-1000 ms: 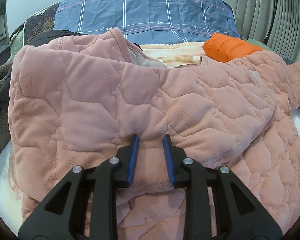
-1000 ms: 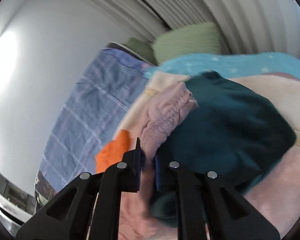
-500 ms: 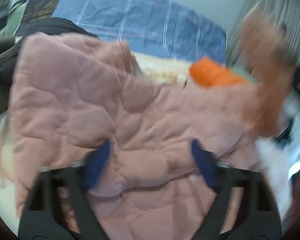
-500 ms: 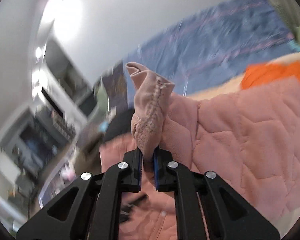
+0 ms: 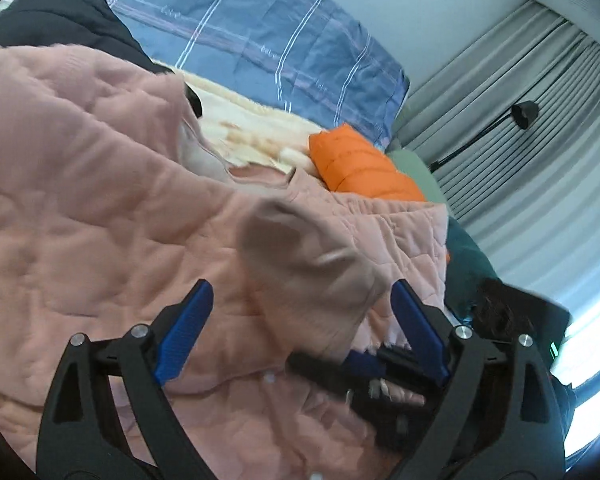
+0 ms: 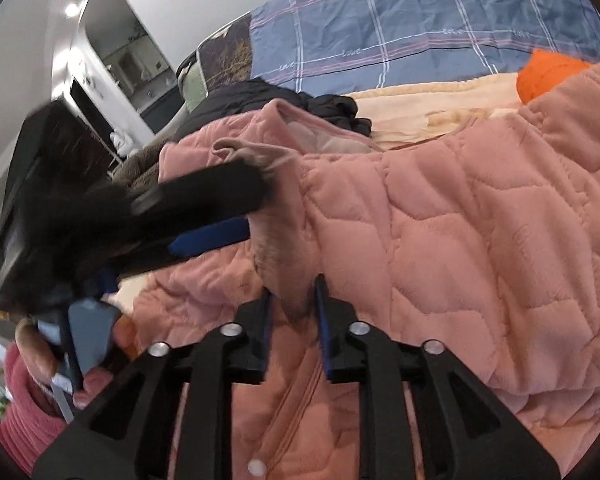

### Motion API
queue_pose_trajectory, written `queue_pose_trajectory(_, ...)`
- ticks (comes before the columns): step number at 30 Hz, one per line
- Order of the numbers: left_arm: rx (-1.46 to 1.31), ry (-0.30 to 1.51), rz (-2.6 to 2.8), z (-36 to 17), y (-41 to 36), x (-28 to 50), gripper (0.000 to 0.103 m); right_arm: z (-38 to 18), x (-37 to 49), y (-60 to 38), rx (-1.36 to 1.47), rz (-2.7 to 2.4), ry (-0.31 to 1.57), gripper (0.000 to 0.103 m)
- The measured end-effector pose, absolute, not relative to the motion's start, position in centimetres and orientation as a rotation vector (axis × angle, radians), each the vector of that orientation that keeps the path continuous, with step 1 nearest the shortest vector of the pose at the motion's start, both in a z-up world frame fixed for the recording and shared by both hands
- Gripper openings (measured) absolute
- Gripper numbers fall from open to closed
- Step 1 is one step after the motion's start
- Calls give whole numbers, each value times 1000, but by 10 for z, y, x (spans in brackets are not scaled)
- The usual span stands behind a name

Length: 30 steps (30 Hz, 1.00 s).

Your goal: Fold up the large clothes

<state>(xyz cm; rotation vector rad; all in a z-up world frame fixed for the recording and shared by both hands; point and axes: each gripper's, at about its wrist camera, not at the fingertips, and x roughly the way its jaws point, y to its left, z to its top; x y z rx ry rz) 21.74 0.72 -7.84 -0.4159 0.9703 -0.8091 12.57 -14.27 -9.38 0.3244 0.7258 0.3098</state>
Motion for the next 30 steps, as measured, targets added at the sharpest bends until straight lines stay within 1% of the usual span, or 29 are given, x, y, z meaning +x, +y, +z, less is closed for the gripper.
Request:
queue_pose_trajectory(1,-416,981,-807,-79,3,219,92,-96,122,-144,310,311,733,30)
queue_pose_trajectory(2,-414,992,-805,-79,-3,221,90,-96,119,-143,295,311,736,37)
queue_pose_trajectory(3,-394,996,-789,-80,-9,221,86,-94,116,-143,286,306,737,40)
queue_pose_trajectory(4,-365,992,-772,-79,-13,222,52,-91,109,-145,278,298,734,40)
queue_pose_trajectory(5,-300,987,-752,-78,-17,220,11,-89,102,-149,273,296,735,40)
queue_pose_trajectory(7,-209,973,-711,-73,-17,218,10,-86,91,-163,283,273,731,40)
queue_pose_trajectory(9,-202,918,-718,-55,-8,215,10,-79,79,-184,307,232,697,40)
queue_pose_trajectory(12,-188,770,-709,-3,22,205,10,-62,61,-224,332,123,609,40)
queue_pose_trajectory(14,-154,725,-670,18,42,202,10,-51,57,-246,342,50,574,40)
queue_pose_trajectory(16,-117,724,-611,20,60,203,11,-51,62,-260,358,25,577,40)
queue_pose_trajectory(18,-96,744,-531,9,77,209,12,-63,77,-259,321,6,619,40)
queue_pose_trajectory(19,-68,761,-468,-7,85,214,15,-72,86,-258,294,-27,659,40)
queue_pose_trajectory(20,-25,782,-402,-24,88,218,25,-87,98,-256,276,-75,727,38)
queue_pose_trajectory(21,8,802,-359,-37,87,222,31,-103,109,-256,294,-100,773,37)
queue_pose_trajectory(22,51,828,-318,-57,90,225,36,-109,109,-256,308,-115,768,37)
queue_pose_trajectory(24,65,796,-330,-72,99,220,36,-104,103,-248,250,-137,739,38)
queue_pose_trajectory(25,61,779,-334,-68,101,216,37,-98,100,-244,209,-147,730,38)
queue_pose_trajectory(27,44,768,-316,-56,101,211,43,-84,93,-238,160,-149,703,38)
queue_pose_trajectory(28,43,730,-275,-43,99,207,53,-76,90,-237,148,-145,682,38)
queue_pose_trajectory(29,49,682,-247,-31,101,198,58,-71,88,-237,143,-140,663,38)
queue_pose_trajectory(30,55,635,-239,-19,100,191,58,-65,84,-237,138,-135,637,38)
